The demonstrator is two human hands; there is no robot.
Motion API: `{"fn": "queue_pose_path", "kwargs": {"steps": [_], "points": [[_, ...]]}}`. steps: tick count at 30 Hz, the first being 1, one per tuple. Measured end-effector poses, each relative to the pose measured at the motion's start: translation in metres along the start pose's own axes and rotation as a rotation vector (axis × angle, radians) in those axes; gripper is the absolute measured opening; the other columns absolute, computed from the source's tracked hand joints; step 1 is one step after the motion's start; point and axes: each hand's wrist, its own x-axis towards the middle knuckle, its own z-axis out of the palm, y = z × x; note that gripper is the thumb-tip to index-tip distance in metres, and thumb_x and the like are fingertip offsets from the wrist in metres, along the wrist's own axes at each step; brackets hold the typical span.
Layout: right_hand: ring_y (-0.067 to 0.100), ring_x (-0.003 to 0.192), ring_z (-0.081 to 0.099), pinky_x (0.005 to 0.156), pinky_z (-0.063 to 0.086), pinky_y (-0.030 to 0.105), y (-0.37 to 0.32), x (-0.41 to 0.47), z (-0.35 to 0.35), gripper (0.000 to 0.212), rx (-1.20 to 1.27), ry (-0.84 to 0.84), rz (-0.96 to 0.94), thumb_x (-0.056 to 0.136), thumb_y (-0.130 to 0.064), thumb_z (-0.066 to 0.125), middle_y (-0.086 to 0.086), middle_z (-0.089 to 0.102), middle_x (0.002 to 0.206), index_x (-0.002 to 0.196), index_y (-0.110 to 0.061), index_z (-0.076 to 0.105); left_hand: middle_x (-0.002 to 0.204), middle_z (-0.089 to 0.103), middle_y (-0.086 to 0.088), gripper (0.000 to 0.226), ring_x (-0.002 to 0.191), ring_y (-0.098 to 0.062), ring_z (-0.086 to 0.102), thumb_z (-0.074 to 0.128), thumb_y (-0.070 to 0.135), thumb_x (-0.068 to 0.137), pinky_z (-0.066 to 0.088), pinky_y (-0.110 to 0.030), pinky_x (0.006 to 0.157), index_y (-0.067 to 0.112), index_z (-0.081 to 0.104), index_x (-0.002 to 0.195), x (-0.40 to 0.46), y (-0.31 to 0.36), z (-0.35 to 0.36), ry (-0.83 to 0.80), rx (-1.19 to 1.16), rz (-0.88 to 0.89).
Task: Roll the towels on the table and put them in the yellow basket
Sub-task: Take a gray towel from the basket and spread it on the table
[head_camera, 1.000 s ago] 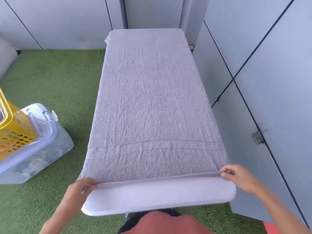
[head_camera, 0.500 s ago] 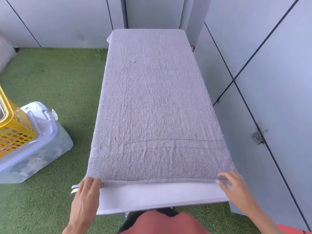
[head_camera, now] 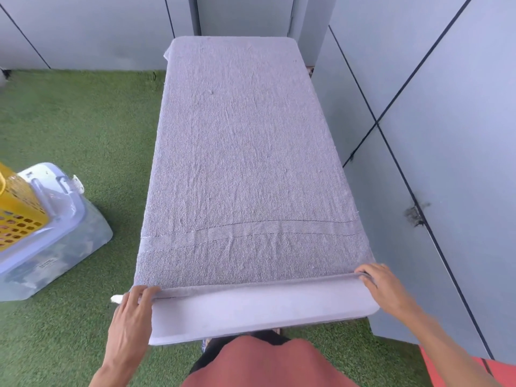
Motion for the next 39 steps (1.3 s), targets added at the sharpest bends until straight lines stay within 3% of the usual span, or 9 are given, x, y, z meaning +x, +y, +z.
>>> {"fn": "queue_pose_path", "kwargs": {"steps": [5,8,11,15,19,23,29,34,39], "points": [[0.005,0.079,0.056,0.067,0.039,0.018,-0.009,0.018,-0.021,0.017,0.101,-0.115,0.134,0.090,-0.008,0.060,-0.009,0.060,0.082,0.086,-0.024,0.056,0.104,0.054,-0.003,0.045,0.094,-0.026,0.051,0.068,-0.013,0.070,0.052,-0.039,0.058,0.012,0.060,0.107,0.005,-0.003,-0.003,0.004,-0.047,-0.031],[0.018,0.079,0.058,0.067,0.040,0.020,-0.012,0.019,-0.014,0.020,0.169,0.011,0.220,0.085,-0.007,0.068,-0.004,0.058,0.080,0.082,-0.023,0.055,0.102,0.056,-0.002,0.038,0.092,-0.026,0.052,0.071,-0.007,0.074,0.052,-0.040,0.059,0.012,0.061,0.104,0.005,-0.005,0.000,0.014,-0.085,-0.027],[0.023,0.091,0.051,0.080,0.039,0.027,-0.014,0.012,0.004,0.020,0.158,0.241,0.253,0.078,-0.001,0.074,-0.001,0.050,0.089,0.074,-0.018,0.064,0.101,0.057,-0.002,0.036,0.092,-0.026,0.053,0.073,-0.005,0.074,0.052,-0.041,0.062,0.011,0.061,0.103,0.006,-0.006,-0.001,0.015,-0.098,-0.015],[0.024,0.094,0.043,0.083,0.037,0.029,-0.017,-0.001,0.028,0.010,-0.104,0.342,0.103,0.079,-0.004,0.074,0.002,0.050,0.094,0.087,-0.008,0.071,0.101,0.060,-0.005,0.030,0.090,-0.029,0.056,0.073,-0.004,0.075,0.052,-0.042,0.062,0.006,0.064,0.102,0.006,-0.002,-0.001,0.018,-0.074,-0.034],[0.022,0.105,0.044,0.094,0.037,0.033,-0.007,-0.010,0.034,0.035,-0.174,0.269,0.018,0.076,-0.012,0.079,0.001,0.052,0.109,0.108,-0.005,0.066,0.105,0.058,-0.004,0.040,0.093,-0.026,0.056,0.073,-0.009,0.071,0.055,-0.039,0.060,0.007,0.063,0.106,0.006,-0.007,0.002,-0.010,-0.032,-0.037],[0.021,0.099,0.046,0.090,0.035,0.040,-0.010,-0.003,0.028,0.030,-0.274,0.327,-0.130,0.071,0.008,0.076,0.005,0.057,0.105,0.099,-0.001,0.068,0.096,0.064,-0.007,0.038,0.085,-0.029,0.060,0.073,-0.016,0.068,0.054,-0.040,0.061,0.004,0.067,0.099,0.010,0.002,-0.004,0.019,-0.005,-0.035],[0.022,0.086,0.058,0.078,0.042,0.029,0.017,0.006,0.021,0.019,-0.190,0.181,-0.051,0.082,0.005,0.066,-0.003,0.063,0.088,0.090,-0.012,0.068,0.091,0.066,0.002,0.021,0.077,-0.019,0.060,0.064,-0.006,0.084,0.043,-0.026,0.058,0.012,0.070,0.094,0.020,-0.007,-0.017,-0.118,-0.080,-0.048],[0.011,0.083,0.062,0.078,0.046,0.027,0.023,0.009,-0.020,0.017,-0.042,-0.201,0.084,0.091,-0.007,0.059,-0.005,0.069,0.090,0.092,-0.020,0.071,0.092,0.067,0.003,0.021,0.077,-0.016,0.064,0.056,0.003,0.092,0.053,-0.033,0.066,0.018,0.070,0.092,0.043,-0.014,-0.027,-0.390,-0.210,-0.179],[0.015,0.060,0.059,0.060,0.042,0.023,0.009,0.035,-0.028,0.024,0.135,-0.141,0.231,0.078,-0.001,0.073,0.001,0.066,0.064,0.069,-0.022,0.066,0.093,0.061,-0.002,0.023,0.078,-0.016,0.058,0.067,0.008,0.085,0.052,-0.037,0.071,0.030,0.060,0.080,0.062,-0.012,-0.030,-0.358,-0.241,-0.262]]}}
